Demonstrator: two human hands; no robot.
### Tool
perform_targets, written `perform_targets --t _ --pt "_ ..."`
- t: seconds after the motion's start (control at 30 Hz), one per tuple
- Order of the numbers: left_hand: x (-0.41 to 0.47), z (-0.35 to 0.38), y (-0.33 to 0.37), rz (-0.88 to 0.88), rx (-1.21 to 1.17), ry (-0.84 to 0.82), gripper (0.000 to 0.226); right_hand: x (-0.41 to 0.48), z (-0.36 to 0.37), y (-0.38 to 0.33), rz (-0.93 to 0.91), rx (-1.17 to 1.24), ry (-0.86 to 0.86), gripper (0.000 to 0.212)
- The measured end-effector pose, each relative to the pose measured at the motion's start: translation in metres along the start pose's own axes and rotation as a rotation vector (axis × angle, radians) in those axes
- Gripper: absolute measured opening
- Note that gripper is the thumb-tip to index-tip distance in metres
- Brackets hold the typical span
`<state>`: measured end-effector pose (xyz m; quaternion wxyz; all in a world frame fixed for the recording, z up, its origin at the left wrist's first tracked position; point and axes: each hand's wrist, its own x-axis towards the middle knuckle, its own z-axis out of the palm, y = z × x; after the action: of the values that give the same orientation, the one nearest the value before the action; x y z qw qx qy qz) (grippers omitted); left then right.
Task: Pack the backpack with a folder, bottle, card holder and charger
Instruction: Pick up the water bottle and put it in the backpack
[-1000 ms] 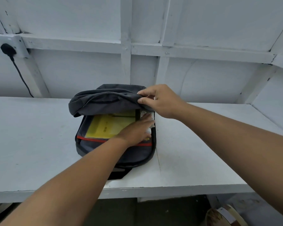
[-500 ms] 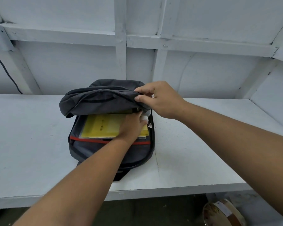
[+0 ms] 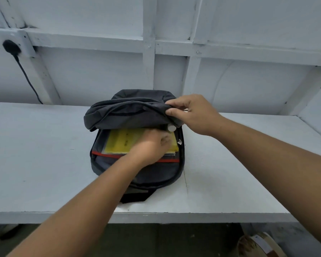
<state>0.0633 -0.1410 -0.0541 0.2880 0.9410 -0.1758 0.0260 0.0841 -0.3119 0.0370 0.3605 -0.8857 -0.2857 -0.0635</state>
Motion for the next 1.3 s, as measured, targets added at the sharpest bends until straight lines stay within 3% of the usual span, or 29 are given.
perform_targets --t 0.1,0.2,0.27,0.3,0.37,0.47,0.67,0.87,1.0,1.2,1.3 --pt "-0.046 -0.067 0.008 0.172 -0.181 0.010 0.027 -0.003 0.003 0.005 0.017 0.017 0.015 0.015" --pt "-0.071 -0.123 0.010 0.189 -0.415 0.300 0.023 -0.009 0.009 0.007 0.027 0.002 0.004 0.017" --pt "-0.068 -0.133 0.002 0.167 -0.283 0.545 0.017 -0.015 0.014 0.009 0.042 0.022 -0.006 0.017" --pt "-0.068 -0.131 -0.004 0.139 -0.169 0.567 0.014 -0.019 0.018 0.010 0.047 0.035 -0.003 0.016" --pt "-0.067 -0.115 -0.020 0.057 -0.014 0.405 0.019 -0.030 0.027 0.012 0.058 0.041 0.018 0.018" --pt "-0.082 -0.079 -0.044 -0.002 0.012 0.153 0.027 -0.057 0.048 0.023 0.083 0.049 -0.028 0.016" --pt "-0.132 -0.005 -0.074 0.088 0.284 -0.072 0.046 -0.126 0.104 0.057 0.210 0.041 -0.109 0.026" --pt "-0.131 -0.002 -0.076 0.042 0.218 -0.048 0.046 -0.124 0.106 0.058 0.215 -0.031 -0.123 0.027" --pt "-0.119 -0.022 -0.068 -0.057 0.085 -0.044 0.046 -0.106 0.091 0.041 0.245 0.003 -0.125 0.010" --pt "-0.076 -0.094 -0.025 -0.002 -0.097 0.283 0.039 -0.050 0.036 -0.008 0.099 0.094 0.124 0.023" --pt "-0.064 -0.127 -0.009 0.011 -0.147 0.352 0.039 -0.034 0.009 -0.027 0.088 0.164 0.208 0.022"
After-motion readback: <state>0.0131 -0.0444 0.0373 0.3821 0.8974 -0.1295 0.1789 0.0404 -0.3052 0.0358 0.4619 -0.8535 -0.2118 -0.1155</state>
